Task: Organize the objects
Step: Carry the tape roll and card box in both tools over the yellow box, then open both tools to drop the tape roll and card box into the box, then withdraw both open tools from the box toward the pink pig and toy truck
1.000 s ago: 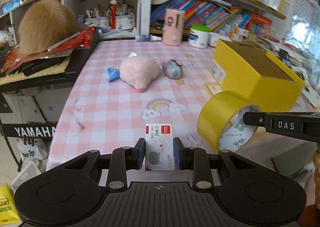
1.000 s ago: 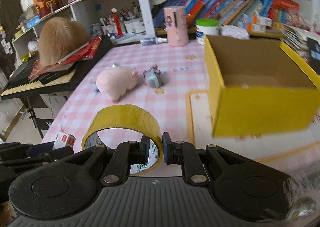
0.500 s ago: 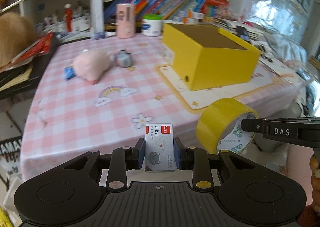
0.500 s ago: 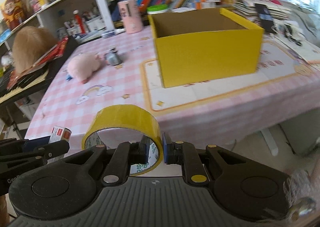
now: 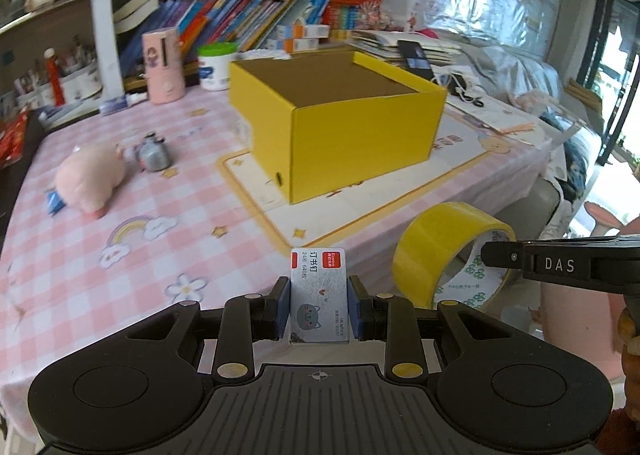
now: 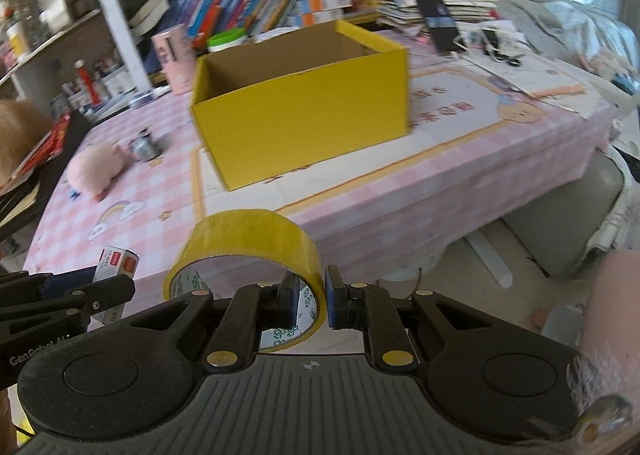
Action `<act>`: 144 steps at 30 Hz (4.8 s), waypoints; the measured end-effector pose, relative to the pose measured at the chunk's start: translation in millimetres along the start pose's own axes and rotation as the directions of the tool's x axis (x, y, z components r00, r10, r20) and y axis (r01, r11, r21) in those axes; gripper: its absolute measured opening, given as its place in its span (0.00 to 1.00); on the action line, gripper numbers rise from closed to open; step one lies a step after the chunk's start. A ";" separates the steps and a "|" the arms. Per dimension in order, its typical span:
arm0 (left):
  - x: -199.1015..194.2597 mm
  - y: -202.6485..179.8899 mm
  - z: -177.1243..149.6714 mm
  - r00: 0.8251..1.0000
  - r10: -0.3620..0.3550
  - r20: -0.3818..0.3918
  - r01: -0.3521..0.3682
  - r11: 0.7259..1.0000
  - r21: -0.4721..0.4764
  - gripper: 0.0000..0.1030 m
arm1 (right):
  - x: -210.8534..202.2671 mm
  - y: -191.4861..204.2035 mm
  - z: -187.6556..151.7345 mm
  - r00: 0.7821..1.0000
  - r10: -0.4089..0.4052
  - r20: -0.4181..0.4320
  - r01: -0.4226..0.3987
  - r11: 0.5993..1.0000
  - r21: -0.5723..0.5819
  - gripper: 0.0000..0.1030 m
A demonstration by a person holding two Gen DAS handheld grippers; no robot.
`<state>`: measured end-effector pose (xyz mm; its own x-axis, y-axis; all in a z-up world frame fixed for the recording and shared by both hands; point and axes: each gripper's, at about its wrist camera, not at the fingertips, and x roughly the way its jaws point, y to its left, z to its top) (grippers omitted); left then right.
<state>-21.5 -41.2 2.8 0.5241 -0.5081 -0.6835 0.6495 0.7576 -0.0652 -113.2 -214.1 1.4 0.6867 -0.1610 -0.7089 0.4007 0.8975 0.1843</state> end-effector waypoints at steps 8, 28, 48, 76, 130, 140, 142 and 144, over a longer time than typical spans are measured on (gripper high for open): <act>16.5 -9.3 13.0 1.000 -0.011 0.000 0.011 1.000 0.003 0.27 | 6.7 -23.1 10.8 1.000 -0.022 -0.003 0.022 0.999 0.028 0.12; 34.4 -25.9 88.6 0.985 -0.031 0.172 0.028 0.999 0.021 0.27 | 16.2 -52.8 85.0 0.994 -0.037 0.105 0.041 0.999 -0.033 0.12; 119.6 -37.5 167.5 0.982 0.136 0.128 -0.135 0.991 -0.018 0.27 | 90.3 -67.2 242.3 0.961 0.140 0.237 -0.083 0.969 -0.234 0.12; 234.1 -39.4 194.1 0.972 0.166 -0.166 -0.181 0.981 -0.076 0.35 | 261.1 -8.9 274.7 0.983 0.077 -0.164 -0.156 0.822 -0.548 0.12; -4.4 48.8 10.7 0.948 0.318 -0.032 -0.313 0.902 -0.296 0.80 | 47.1 51.0 51.9 0.995 0.101 -0.007 -0.099 0.957 -0.272 0.50; -30.5 67.4 -8.8 0.936 0.350 -0.031 -0.341 0.884 -0.319 0.83 | 36.7 84.1 33.2 0.990 0.139 -0.018 -0.137 0.941 -0.308 0.53; -35.3 71.6 -12.9 0.933 0.358 -0.035 -0.349 0.878 -0.328 0.84 | 35.4 90.6 30.9 0.989 0.149 -0.020 -0.148 0.937 -0.316 0.53; -39.6 75.8 -16.7 0.930 0.365 -0.038 -0.356 0.873 -0.333 0.84 | 34.5 96.4 28.1 0.987 0.158 -0.023 -0.157 0.934 -0.323 0.53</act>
<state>-2.3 43.2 12.7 0.7036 -0.1804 -0.6873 0.1968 0.9789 -0.0555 -33.9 -144.7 13.9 0.7273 -0.0080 -0.6863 0.0709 0.9955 0.0635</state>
